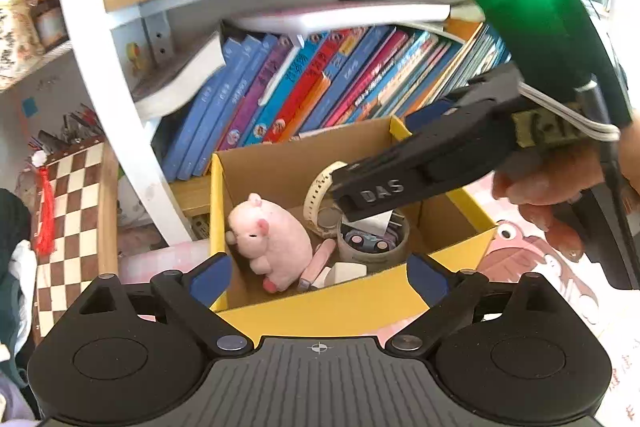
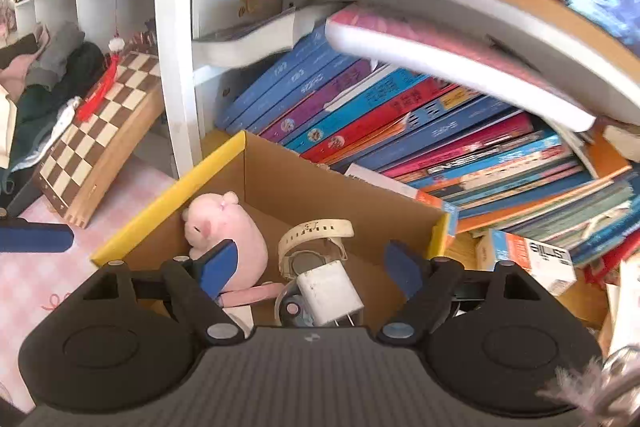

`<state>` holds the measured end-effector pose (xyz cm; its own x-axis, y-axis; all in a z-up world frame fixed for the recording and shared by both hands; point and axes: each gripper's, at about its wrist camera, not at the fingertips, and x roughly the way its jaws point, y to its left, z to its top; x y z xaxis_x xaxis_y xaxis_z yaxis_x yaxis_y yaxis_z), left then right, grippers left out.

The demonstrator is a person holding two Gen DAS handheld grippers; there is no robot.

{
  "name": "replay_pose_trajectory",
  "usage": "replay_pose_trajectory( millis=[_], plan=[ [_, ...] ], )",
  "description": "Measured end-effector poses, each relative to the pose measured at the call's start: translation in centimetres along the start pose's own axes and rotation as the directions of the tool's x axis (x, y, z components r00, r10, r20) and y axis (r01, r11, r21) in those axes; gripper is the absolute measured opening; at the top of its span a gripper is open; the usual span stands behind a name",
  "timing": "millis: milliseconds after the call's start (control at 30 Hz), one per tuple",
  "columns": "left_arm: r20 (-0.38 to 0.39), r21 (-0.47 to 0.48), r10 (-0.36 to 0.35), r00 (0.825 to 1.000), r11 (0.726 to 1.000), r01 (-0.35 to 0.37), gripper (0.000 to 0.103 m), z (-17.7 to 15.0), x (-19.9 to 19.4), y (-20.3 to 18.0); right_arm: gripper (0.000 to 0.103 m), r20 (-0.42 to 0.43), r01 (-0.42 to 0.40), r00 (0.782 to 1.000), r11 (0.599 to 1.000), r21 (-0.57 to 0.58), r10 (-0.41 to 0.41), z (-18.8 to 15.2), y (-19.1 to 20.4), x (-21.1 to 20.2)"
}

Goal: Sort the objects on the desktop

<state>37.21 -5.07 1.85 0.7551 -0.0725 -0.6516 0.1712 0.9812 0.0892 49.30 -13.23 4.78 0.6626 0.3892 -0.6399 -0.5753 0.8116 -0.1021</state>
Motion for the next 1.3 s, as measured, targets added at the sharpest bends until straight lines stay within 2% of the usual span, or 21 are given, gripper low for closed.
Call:
replay_pose_trajectory(
  millis=[233,467,700,867,1033,1233,1300],
  plan=[
    [0.046,-0.04,0.001,0.999,0.999,0.001,0.096,-1.8,-3.8,0.6,0.084,0.059,0.055,0.997,0.997,0.046,-0.057,-1.9,1.4,-5.5],
    [0.047,-0.058,0.024,0.999,0.998,-0.021,0.096,-4.9,-7.9,1.3,0.086,0.083,0.1,0.99,0.988,0.117,-0.11,-5.0,3.2,-10.5],
    [0.06,-0.041,0.058,0.997,0.998,-0.056,0.101,-8.0,-13.1,1.9,0.091,0.068,0.091,0.992,0.968,0.233,-0.11,-9.6,5.1,-16.1],
    [0.074,-0.035,0.062,0.995,0.998,-0.06,0.102,-10.4,-16.2,2.1,0.093,0.054,0.104,0.991,0.96,0.261,-0.123,-13.3,7.1,-19.3],
    [0.046,-0.041,0.063,0.997,0.997,-0.061,0.102,-13.2,-17.9,1.7,0.095,0.04,0.139,0.987,0.946,0.292,-0.158,-16.8,9.3,-21.6],
    [0.048,-0.11,0.095,0.994,0.99,-0.089,0.102,-16.3,-19.3,1.3,0.1,0.028,0.213,0.972,0.921,0.327,-0.235,-20.9,12.2,-23.7],
    [0.052,-0.13,0.115,0.992,0.986,-0.107,0.102,-17.4,-19.7,1.2,0.1,0.014,0.222,0.971,0.923,0.314,-0.238,-22.0,13.2,-23.9]
  ],
)
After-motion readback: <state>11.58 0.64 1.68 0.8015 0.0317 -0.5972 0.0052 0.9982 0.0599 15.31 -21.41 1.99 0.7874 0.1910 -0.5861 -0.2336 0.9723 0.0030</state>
